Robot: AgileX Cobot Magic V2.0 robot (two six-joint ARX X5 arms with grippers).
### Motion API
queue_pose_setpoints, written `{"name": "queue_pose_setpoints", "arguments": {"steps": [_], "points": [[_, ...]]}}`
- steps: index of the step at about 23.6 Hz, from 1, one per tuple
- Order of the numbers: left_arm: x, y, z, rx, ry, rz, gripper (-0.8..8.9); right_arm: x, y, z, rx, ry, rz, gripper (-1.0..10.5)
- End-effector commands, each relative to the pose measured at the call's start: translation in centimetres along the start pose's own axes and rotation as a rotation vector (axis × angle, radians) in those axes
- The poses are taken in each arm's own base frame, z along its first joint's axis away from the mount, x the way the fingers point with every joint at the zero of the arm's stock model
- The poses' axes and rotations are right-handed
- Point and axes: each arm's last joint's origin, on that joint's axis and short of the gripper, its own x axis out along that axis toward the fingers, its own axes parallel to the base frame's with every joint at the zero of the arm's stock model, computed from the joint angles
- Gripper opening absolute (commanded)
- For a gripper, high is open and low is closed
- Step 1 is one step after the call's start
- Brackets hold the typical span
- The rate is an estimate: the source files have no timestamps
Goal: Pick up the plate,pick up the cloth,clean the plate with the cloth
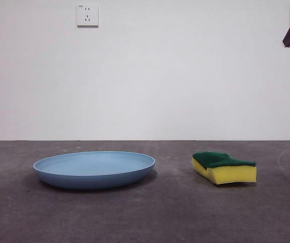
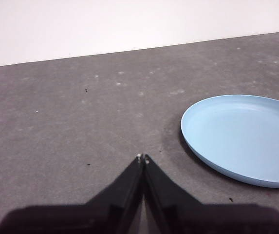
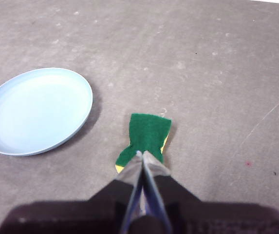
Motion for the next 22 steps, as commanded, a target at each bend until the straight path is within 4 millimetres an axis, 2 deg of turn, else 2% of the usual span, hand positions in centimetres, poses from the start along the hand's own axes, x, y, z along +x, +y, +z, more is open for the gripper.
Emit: {"name": "queue_pose_setpoints", "arguments": {"steps": [1,7,9,12,14,16,22], "points": [[0.1,0.0,-0.4,0.003,0.008,0.001,-0.02,0.1,0.0,-0.1,0.006,0.000,-0.002,0.0],[0.1,0.0,-0.4,0.003,0.008,0.001,-0.01,-0.2,-0.1,-0.1,-0.006,-0.007,-0.009,0.0],[0.1,0.0,-0.4,0.003,0.008,0.001,-0.01,-1.3,-0.8,0.0,-0.058,-0.060,-0.059,0.0],[0.1,0.0,-0.4,0.003,0.008,0.001,-0.01,-2.4,-2.3,-0.1,-0.022,-0.156,-0.104,0.0],[0.1,0.0,-0.4,0.003,0.008,0.001,-0.01,-2.6,-3.2,-1.2,0.005,-0.245,-0.150,0.0],[0.1,0.0,-0.4,0.003,0.008,0.001,-0.01,-2.2,-3.9,-3.2,0.020,-0.309,-0.154,0.0],[0.1,0.0,-0.4,0.003,0.008,0.001,-0.02,-0.6,-4.3,-8.4,0.040,-0.318,-0.180,0.0]]}}
